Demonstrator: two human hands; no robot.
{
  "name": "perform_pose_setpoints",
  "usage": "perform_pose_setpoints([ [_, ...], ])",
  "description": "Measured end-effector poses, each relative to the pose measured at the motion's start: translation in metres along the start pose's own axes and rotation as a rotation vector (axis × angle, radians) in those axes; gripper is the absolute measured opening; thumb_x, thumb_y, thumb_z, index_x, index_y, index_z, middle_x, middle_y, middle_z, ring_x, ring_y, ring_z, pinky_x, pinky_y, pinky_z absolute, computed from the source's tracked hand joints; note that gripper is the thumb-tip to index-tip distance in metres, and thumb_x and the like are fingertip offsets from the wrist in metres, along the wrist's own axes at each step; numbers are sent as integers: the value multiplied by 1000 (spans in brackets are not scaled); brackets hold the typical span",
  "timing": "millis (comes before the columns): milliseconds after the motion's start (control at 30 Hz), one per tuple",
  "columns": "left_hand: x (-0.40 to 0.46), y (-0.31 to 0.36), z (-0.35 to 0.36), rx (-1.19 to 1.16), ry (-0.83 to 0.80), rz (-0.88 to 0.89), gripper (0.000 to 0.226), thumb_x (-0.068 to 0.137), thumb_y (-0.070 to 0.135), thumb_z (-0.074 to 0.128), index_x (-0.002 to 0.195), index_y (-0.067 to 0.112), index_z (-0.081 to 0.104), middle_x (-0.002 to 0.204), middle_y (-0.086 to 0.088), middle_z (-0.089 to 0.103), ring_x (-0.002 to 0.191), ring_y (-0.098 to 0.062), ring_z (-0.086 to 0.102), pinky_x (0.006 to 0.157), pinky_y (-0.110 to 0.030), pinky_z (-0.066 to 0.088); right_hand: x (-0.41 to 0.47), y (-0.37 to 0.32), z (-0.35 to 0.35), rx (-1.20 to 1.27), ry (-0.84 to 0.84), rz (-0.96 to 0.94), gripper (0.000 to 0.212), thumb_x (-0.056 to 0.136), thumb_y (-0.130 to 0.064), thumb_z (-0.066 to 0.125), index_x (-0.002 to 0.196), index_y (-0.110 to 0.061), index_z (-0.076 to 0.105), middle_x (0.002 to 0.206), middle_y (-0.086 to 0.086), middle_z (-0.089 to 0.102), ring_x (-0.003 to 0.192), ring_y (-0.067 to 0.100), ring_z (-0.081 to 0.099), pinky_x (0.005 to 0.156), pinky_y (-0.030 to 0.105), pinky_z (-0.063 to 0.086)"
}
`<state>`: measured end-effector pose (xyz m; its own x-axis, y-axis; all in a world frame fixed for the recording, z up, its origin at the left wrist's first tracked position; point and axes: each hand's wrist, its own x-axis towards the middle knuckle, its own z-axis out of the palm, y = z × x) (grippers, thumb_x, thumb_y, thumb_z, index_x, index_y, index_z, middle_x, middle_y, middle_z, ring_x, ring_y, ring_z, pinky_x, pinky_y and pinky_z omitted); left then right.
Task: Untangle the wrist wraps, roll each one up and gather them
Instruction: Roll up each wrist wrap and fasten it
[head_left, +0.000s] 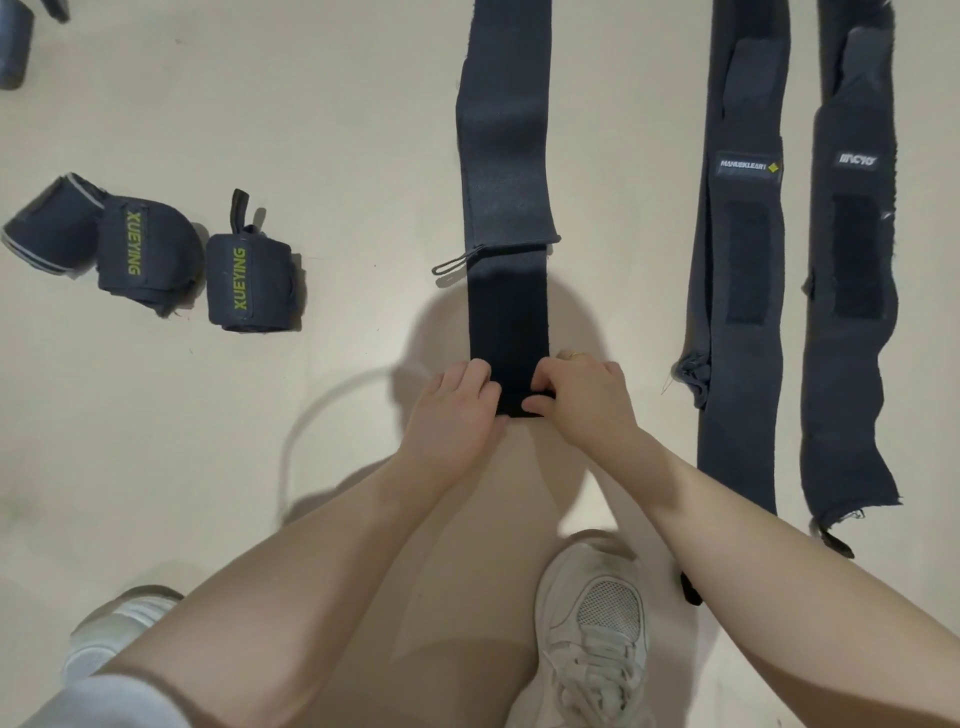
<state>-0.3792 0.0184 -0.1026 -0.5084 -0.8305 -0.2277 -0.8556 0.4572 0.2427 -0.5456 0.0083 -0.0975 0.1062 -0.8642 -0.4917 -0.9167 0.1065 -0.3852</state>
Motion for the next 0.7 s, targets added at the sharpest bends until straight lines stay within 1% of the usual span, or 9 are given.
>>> perform_pose_setpoints([
  [100, 3, -3, 0, 35, -10, 34, 33, 53, 25, 88, 73, 8, 68, 87, -5, 60, 81, -21, 50, 70, -27, 35, 0, 1, 1, -67, 38, -13, 17, 89, -35, 60, 97, -20, 62, 97, -4, 56, 98, 19, 51, 87, 31, 29],
  [167, 5, -8, 3, 25, 32, 40, 28, 57, 20, 87, 72, 6, 68, 83, -7, 58, 81, -20, 39, 67, -28, 28, -3, 1, 4, -187, 143, -110, 15, 84, -30, 67, 88, -16, 62, 89, -1, 59, 83, 22, 56, 81, 31, 34],
  [233, 5, -9, 2, 20, 43, 52, 23, 63, 20, 83, 76, 6, 70, 78, -7, 56, 77, -21, 44, 63, -29, 38, -8, 0, 10, -278, 256, -259, 14, 80, -22, 65, 71, -12, 60, 77, 2, 60, 64, 23, 55, 73, 30, 34],
  [300, 4, -10, 3, 11, 62, 65, 17, 72, 24, 68, 79, 8, 71, 73, -5, 56, 65, -22, 56, 55, -22, 44, -9, 4, 10, -280, 273, -347, 24, 85, -24, 52, 66, -11, 60, 81, 4, 62, 62, 24, 56, 72, 30, 32],
  [367, 6, -9, -1, 8, 38, 66, 31, 80, 28, 47, 81, 8, 71, 72, -4, 57, 61, -22, 59, 55, -22, 47, -5, 7, 2, -296, 209, -397, 30, 84, -32, 51, 67, -10, 63, 86, 5, 63, 65, 24, 57, 74, 31, 37],
  [500, 16, -16, -14, -47, -84, -142, 24, 89, 10, 48, 111, 6, 57, 87, -12, 61, 87, -32, 57, 68, -36, 43, 7, 10, -7, -299, 24, -462, 28, 70, -34, 75, 75, -8, 68, 89, 8, 62, 72, 27, 61, 73, 32, 48],
  [533, 19, -20, -16, -55, -72, -179, 23, 86, 5, 52, 109, 5, 57, 87, -13, 61, 86, -33, 56, 65, -36, 40, 8, 11, -7, -256, -2, -436, 25, 75, -33, 71, 80, -8, 70, 90, 8, 61, 75, 28, 61, 73, 32, 46],
  [633, 18, -28, -18, -143, 39, -151, 15, 73, -2, 52, 83, 4, 61, 74, -12, 58, 62, -32, 57, 50, -28, 39, 7, 9, -10, -104, -7, -296, 32, 91, -36, 56, 113, -15, 67, 108, 4, 56, 100, 23, 53, 89, 31, 30],
  [700, 14, -27, -17, -210, 98, -65, 24, 69, -4, 46, 86, 4, 61, 79, -11, 58, 63, -30, 56, 51, -29, 43, 11, 9, -13, -115, -56, -261, 35, 91, -37, 56, 121, -19, 60, 111, 1, 56, 104, 19, 52, 93, 28, 26],
])
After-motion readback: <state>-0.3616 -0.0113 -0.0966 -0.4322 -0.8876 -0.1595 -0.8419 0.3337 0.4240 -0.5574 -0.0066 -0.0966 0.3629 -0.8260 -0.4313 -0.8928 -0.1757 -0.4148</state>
